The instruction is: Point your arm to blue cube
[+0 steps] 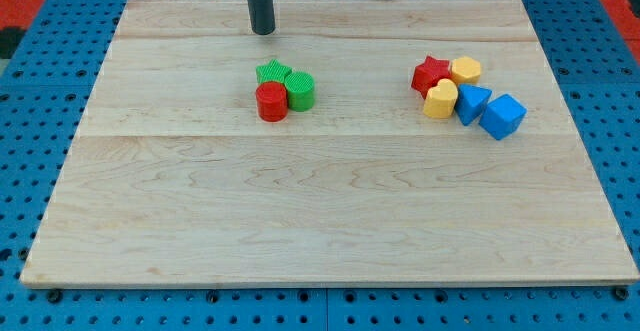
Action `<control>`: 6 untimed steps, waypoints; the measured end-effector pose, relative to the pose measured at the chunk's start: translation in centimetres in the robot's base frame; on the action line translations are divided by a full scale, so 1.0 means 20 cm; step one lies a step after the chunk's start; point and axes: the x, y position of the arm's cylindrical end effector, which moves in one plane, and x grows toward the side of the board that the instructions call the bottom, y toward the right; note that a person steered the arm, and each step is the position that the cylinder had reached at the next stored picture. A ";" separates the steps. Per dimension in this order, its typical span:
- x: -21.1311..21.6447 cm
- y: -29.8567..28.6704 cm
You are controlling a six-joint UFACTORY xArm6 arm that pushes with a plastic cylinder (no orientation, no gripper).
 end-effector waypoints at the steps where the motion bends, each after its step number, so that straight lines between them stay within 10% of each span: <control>1: 0.00 0.00; 6: 0.23 1.23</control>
